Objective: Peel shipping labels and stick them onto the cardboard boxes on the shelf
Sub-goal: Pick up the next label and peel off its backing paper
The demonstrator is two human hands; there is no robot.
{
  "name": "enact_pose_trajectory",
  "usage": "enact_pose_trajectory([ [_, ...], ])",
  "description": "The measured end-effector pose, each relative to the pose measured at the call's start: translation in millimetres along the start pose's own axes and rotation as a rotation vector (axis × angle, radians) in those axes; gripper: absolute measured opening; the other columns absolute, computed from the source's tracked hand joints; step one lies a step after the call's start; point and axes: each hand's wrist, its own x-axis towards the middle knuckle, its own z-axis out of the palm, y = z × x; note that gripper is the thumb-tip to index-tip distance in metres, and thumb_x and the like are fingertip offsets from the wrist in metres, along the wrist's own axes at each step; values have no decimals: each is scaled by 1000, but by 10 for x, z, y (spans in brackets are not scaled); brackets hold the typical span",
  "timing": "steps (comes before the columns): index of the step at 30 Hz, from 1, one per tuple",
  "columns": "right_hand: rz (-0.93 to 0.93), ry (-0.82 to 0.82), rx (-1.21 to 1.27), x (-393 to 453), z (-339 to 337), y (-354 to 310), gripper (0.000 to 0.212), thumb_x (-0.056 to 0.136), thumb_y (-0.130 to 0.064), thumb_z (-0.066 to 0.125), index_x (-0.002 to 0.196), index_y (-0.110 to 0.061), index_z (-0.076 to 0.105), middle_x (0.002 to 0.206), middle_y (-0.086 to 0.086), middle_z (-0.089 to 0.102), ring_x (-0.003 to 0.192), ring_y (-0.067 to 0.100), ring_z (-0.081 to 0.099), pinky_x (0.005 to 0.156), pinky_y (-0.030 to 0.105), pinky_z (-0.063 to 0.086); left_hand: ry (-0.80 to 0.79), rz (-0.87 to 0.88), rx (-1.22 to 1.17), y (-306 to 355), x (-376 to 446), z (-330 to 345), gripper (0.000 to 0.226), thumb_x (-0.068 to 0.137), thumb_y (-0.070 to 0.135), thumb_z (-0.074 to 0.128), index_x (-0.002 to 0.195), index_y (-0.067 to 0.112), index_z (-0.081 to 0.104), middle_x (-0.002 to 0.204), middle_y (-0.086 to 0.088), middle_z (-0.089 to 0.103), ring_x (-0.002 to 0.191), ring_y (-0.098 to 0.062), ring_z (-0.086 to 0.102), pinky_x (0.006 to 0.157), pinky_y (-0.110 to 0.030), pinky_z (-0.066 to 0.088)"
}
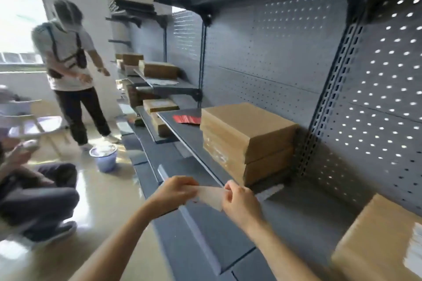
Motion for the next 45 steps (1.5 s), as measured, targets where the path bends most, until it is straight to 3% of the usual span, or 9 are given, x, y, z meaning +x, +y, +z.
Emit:
enact_pose_trajectory([
  [4, -21, -238, 79, -47, 497, -308, 2, 89, -18, 45, 88, -18, 44, 99, 15, 67, 91, 33, 62, 62, 31, 37, 61, -150, -151, -578, -359, -212, 32, 50, 35, 60, 77, 19, 63, 54, 4, 66, 46, -6, 54, 44, -20, 43],
  [9, 121, -438, 202, -140, 1103, -416, 14, 80, -18, 53, 70, -22, 44, 87, 9, 64, 76, 26, 53, 64, 29, 43, 33, -375, -137, -1064, -726, -186, 8, 83, 2, 55, 85, 10, 52, 73, -9, 63, 42, -3, 50, 40, -12, 35],
  [17, 388, -705, 270, -417, 2016, -100, 14, 74, -22, 65, 63, -23, 57, 72, -1, 61, 64, 19, 57, 62, 29, 53, 14, -646, -140, -2038, -1094, 256, 9, 81, 12, 61, 87, 18, 66, 87, -4, 69, 62, -10, 62, 51, -14, 48],
  [20, 482, -802, 252, -539, 2314, -34, 11, 77, -15, 59, 67, -19, 58, 65, 2, 60, 51, 14, 54, 45, 19, 47, 35, -751, -143, -2358, -1189, 471, 13, 78, 14, 63, 89, 19, 68, 89, -4, 68, 55, -8, 62, 48, -15, 48],
  [23, 560, -842, 215, -648, 2599, 27, 11, 72, -10, 53, 64, -16, 59, 58, 5, 60, 47, 15, 55, 49, 23, 53, 50, -841, -152, -2628, -1281, 668, 15, 79, 15, 64, 93, 17, 65, 93, -7, 66, 45, -4, 60, 43, -14, 45],
  [29, 691, -836, 116, -683, 3184, 255, 10, 71, -19, 64, 67, -11, 59, 73, 12, 65, 69, 29, 70, 62, 35, 61, 153, -924, -62, -3110, -1302, 938, 36, 86, 30, 59, 119, 16, 61, 118, -3, 66, 110, -22, 60, 84, -26, 44],
  [32, 766, -830, 102, -667, 3476, 337, 16, 74, -18, 68, 81, -5, 62, 82, 11, 65, 56, 24, 65, 49, 29, 58, 262, -957, -146, -3273, -1259, 976, 24, 87, 28, 59, 108, 16, 64, 109, -2, 69, 103, -21, 62, 80, -28, 44],
  [38, 816, -843, 45, -635, 4048, 444, 34, 78, -17, 63, 109, -1, 62, 110, 14, 68, 91, 29, 68, 77, 31, 57, 379, -971, -317, -3538, -1222, 943, 22, 89, 13, 53, 73, 12, 69, 64, 0, 72, 61, -14, 65, 59, -20, 46],
  [45, 859, -789, 268, -478, 4266, 324, 15, 83, -10, 63, 92, -6, 52, 97, 12, 57, 62, 25, 64, 36, 19, 47, 436, -962, -370, -3660, -1154, 896, 22, 89, 13, 53, 73, 11, 68, 62, 0, 71, 54, -10, 60, 55, -19, 43],
])
